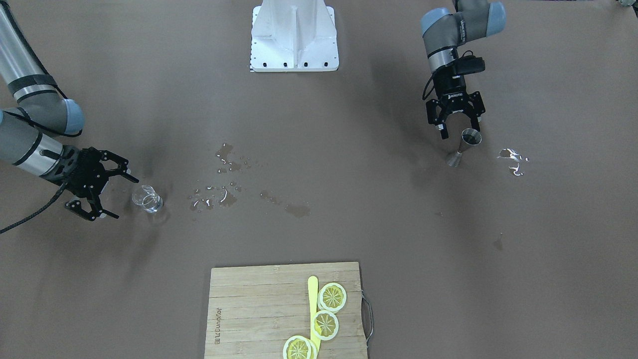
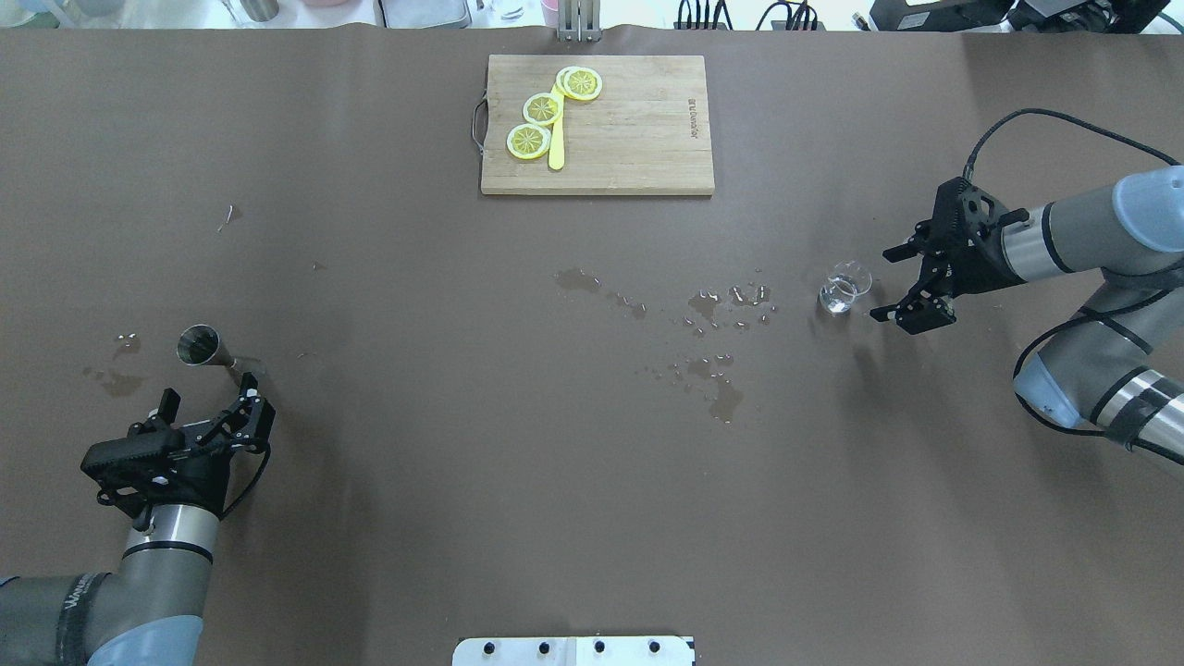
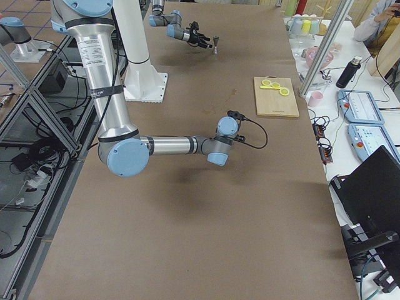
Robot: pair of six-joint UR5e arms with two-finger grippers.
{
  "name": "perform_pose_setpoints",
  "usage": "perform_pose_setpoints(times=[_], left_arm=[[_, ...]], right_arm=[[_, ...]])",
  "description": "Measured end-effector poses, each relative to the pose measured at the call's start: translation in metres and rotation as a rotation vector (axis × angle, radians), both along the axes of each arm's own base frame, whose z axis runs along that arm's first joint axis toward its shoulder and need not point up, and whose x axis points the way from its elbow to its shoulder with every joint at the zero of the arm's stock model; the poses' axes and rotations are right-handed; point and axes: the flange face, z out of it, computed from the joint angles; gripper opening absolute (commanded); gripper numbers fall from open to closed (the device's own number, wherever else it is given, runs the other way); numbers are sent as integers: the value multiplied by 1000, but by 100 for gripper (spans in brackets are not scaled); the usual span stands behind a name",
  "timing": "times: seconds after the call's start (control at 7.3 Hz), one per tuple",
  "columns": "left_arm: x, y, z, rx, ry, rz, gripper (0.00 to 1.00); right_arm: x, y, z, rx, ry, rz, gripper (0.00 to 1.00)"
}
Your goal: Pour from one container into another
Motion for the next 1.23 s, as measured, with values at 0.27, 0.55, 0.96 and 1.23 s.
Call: perform_pose_setpoints(times=[0.27,0.55,0.96,1.23], left_arm=[[7,-8,1,2,-21,-7,95],[19,-19,-5,4,-11,-27,89],[18,-35,7,1,-30,-60,82],[19,-37,13,0,-38,-64,76]], right_arm=[[-9,-1,-6,17,2,16,98],[-10,2,-12,54,-26,17,98],[-4,12,-3,88,-95,17,98],[-2,16,8,74,-121,14,98]])
